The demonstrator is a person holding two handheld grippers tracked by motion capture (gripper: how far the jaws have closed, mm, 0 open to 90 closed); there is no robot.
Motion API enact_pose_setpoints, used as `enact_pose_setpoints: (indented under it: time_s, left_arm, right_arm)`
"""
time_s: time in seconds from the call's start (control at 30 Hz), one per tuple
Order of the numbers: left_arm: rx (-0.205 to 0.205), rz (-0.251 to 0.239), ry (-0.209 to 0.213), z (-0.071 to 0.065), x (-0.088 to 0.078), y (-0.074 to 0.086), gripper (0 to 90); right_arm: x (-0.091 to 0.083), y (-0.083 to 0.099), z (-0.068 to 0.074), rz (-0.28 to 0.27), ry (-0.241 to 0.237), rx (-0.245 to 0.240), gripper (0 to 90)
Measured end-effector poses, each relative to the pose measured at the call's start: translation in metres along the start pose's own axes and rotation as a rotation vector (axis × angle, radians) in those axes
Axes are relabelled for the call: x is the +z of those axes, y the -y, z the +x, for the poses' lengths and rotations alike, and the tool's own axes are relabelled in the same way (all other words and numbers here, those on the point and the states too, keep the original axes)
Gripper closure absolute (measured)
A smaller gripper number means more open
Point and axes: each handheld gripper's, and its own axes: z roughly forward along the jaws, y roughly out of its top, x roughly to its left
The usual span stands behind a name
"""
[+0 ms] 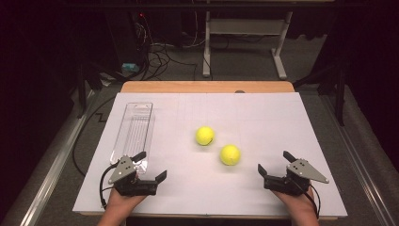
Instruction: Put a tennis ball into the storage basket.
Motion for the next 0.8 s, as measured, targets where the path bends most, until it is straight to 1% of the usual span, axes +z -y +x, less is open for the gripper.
enact_pose_setpoints:
  time_s: [0.1,0.23,0.33,0.47,0.7,0.8]
  left_arm:
    - [-0.004,-0.001,0.003,-0.001,0.0,0.0,0.8]
    - [0.001,0.001,0.004,-0.001,0.0,0.0,0.8]
    - [-0.006,-0.004,0.004,-0.002,0.0,0.0,0.8]
    - [-0.008,-0.004,0.005,-0.002,0.0,-0.001,0.8]
    - [0.011,0.019,0.01,-0.007,0.005,-0.004,1.1]
    - [0.027,0.044,0.01,-0.01,0.008,-0.005,1.4]
  right_arm:
    - [0.001,0.0,-0.001,0.001,0.0,0.002,0.0]
    - [0.0,0.0,-0.002,0.002,0.0,0.007,0.0]
    - [-0.001,-0.001,-0.002,-0.005,0.003,0.007,0.0]
    - [0.0,-0.001,-0.002,-0.003,0.002,0.007,0.0]
    - [0.0,-0.001,-0.002,0.0,0.003,0.001,0.0]
    - [0.0,-0.001,-0.002,0.002,0.004,0.001,0.0]
